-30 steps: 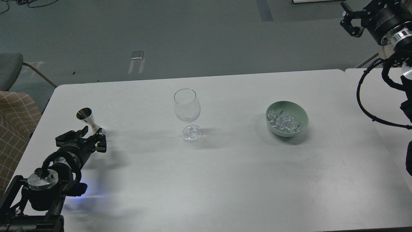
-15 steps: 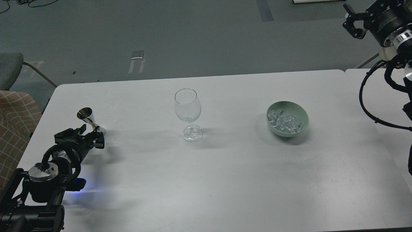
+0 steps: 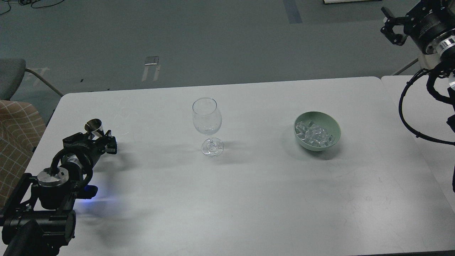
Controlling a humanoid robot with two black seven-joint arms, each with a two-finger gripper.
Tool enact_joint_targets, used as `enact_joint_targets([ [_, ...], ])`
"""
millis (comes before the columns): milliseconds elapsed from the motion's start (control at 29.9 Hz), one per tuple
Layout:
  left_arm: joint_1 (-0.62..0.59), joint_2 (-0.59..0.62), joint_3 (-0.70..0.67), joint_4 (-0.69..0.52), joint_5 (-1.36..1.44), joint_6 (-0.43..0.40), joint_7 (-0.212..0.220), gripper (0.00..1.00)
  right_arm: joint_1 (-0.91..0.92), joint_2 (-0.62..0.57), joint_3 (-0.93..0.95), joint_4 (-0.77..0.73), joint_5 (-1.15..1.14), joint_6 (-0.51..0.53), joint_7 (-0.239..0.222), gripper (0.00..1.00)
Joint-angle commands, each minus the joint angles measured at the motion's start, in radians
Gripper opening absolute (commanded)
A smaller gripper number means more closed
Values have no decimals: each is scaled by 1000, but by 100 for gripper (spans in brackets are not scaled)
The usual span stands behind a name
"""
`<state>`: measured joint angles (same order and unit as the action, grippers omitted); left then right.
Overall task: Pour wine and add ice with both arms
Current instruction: 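Lift the jigger with the left gripper and carry it toward the wine glass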
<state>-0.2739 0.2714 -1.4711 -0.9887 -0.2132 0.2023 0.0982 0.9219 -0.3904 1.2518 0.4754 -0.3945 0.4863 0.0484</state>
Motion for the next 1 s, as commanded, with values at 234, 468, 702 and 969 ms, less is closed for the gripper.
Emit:
enact_joint_targets([
  [234,-60,-3,0,102,-2,-33,0,29,0,-1,0,-1,0,0,1,100],
  [468,-59,-1,-1,130,-2,-109,35,6,0,-1,0,0,-1,0,1,100],
  [702,-62,5,-3,130,-2,-142,34,4,0,-1,-2,0,-1,1,-1,100],
  [969,-82,5,-6,91,-6,-147,37,3,-3,-5,-2,0,-1,1,-1,100],
])
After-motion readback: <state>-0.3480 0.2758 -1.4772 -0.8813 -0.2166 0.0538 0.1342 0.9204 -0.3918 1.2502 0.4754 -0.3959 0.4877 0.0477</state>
